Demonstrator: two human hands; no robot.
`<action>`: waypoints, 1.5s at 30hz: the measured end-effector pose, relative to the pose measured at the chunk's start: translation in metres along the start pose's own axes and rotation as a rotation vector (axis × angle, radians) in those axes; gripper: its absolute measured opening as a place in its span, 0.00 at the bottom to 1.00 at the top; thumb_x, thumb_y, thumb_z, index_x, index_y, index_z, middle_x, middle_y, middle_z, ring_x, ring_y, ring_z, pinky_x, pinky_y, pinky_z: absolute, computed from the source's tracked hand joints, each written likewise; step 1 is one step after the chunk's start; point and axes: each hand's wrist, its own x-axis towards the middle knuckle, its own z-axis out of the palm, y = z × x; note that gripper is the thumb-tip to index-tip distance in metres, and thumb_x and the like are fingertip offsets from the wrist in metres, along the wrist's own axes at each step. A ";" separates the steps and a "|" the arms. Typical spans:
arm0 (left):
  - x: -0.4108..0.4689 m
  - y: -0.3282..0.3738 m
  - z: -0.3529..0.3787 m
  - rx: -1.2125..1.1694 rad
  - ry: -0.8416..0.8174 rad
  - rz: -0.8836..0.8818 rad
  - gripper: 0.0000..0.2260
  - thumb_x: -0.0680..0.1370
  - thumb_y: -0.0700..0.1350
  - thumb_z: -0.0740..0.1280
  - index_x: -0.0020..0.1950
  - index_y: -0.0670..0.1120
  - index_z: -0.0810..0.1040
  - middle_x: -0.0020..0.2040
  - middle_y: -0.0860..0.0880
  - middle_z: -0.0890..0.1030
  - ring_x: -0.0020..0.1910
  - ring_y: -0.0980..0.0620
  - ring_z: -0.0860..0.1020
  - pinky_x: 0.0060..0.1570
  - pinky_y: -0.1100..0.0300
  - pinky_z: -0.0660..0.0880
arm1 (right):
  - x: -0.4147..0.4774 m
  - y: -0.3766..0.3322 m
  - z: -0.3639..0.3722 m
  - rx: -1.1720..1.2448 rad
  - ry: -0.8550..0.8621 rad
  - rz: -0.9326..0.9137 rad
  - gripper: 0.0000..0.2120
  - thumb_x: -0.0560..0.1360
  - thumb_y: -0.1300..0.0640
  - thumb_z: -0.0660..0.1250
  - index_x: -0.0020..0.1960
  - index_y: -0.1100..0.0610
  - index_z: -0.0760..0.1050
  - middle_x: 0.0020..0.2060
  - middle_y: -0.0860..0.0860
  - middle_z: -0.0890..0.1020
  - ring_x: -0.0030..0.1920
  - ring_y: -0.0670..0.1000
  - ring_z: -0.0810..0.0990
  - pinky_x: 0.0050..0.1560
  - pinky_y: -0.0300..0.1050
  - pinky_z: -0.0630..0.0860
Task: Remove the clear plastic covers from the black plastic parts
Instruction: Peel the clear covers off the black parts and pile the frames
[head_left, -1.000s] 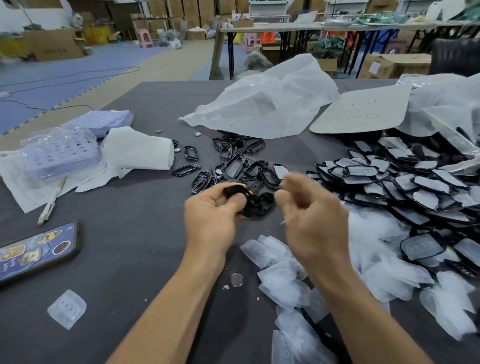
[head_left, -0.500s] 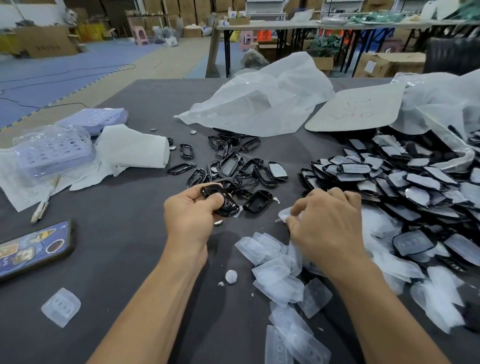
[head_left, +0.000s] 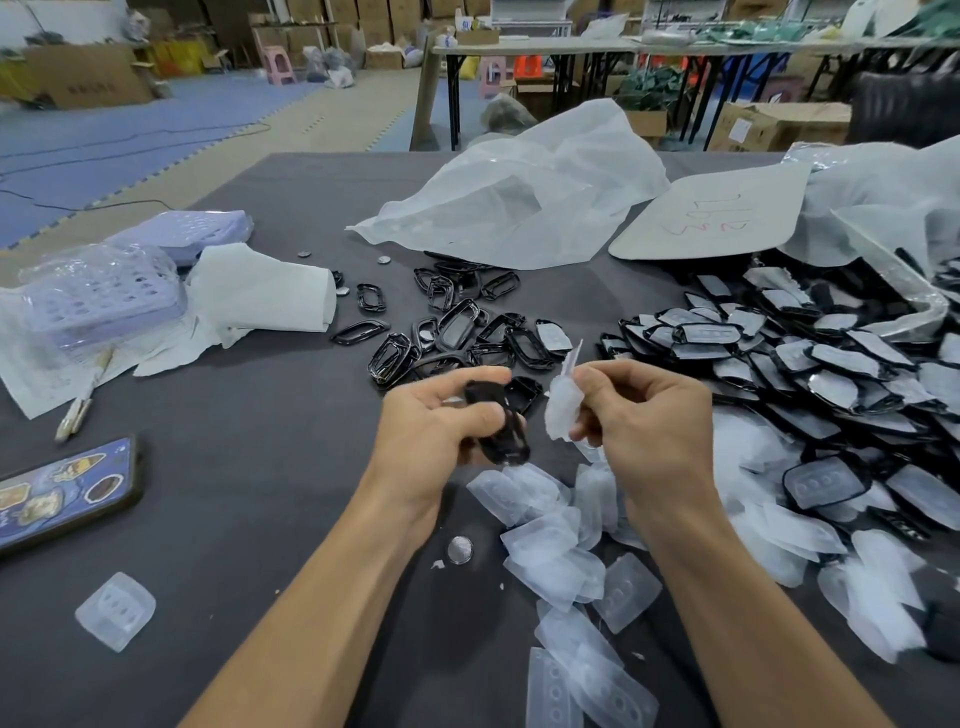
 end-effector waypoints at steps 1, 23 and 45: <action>-0.003 0.001 0.003 -0.020 -0.088 -0.017 0.16 0.69 0.34 0.73 0.51 0.51 0.89 0.41 0.40 0.87 0.35 0.50 0.84 0.31 0.65 0.77 | -0.001 0.001 0.001 0.000 -0.019 -0.009 0.10 0.77 0.61 0.74 0.39 0.50 0.86 0.28 0.54 0.84 0.26 0.50 0.80 0.31 0.40 0.76; -0.001 0.009 -0.008 -0.169 -0.292 -0.275 0.21 0.61 0.34 0.65 0.50 0.42 0.89 0.32 0.42 0.80 0.29 0.49 0.77 0.24 0.65 0.71 | 0.003 -0.009 0.002 0.352 -0.063 0.257 0.10 0.81 0.65 0.65 0.42 0.62 0.79 0.29 0.54 0.80 0.24 0.47 0.69 0.27 0.37 0.66; 0.009 0.008 -0.014 -0.431 0.113 -0.137 0.15 0.74 0.27 0.63 0.37 0.41 0.86 0.35 0.44 0.84 0.30 0.51 0.83 0.28 0.61 0.81 | 0.000 -0.014 -0.003 0.354 -0.307 0.281 0.15 0.78 0.65 0.70 0.33 0.55 0.82 0.27 0.53 0.77 0.26 0.48 0.69 0.25 0.36 0.67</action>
